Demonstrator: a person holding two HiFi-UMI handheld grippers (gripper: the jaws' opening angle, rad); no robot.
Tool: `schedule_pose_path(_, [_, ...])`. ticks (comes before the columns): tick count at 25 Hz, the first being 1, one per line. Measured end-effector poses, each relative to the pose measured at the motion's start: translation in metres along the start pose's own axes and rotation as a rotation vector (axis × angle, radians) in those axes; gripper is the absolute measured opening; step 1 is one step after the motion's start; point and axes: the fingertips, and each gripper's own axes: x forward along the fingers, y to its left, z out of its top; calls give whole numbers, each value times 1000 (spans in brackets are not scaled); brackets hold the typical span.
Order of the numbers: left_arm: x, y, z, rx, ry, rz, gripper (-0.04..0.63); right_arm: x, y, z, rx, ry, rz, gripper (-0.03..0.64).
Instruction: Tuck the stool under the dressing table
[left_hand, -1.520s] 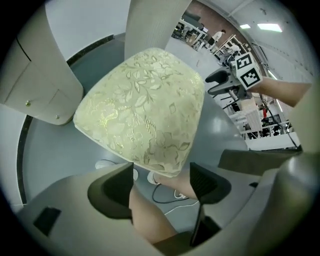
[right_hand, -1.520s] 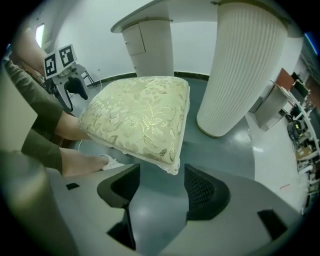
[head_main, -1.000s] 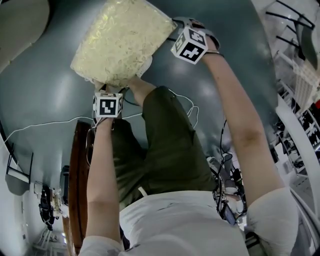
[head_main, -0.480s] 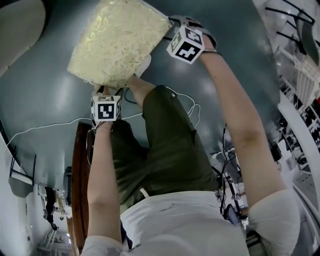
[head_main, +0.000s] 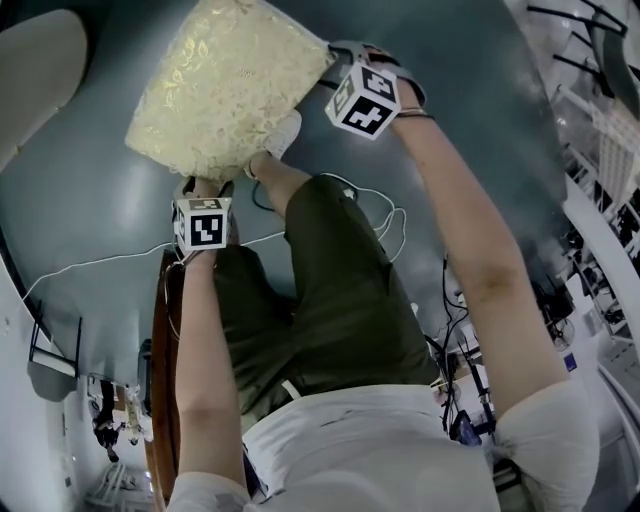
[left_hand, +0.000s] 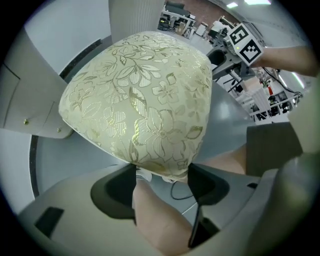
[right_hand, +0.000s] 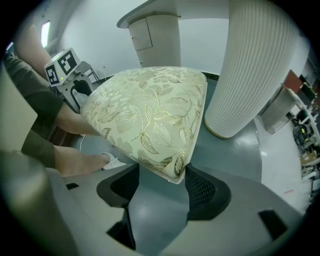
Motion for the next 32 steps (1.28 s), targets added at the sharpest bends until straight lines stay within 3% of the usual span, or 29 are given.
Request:
schedule_pose_path(5, [-2,6,4,96,25,-8,322,-3,12,-15,102,-31,-36,298])
schedule_pose_path(17, [-14,59,13,309,72,59,316,0,52,-16,303,-58,-81,278])
schedule_pose_path(32, [-50,175,61,725,126,110,313,14,113,42,668,-78,-158,278])
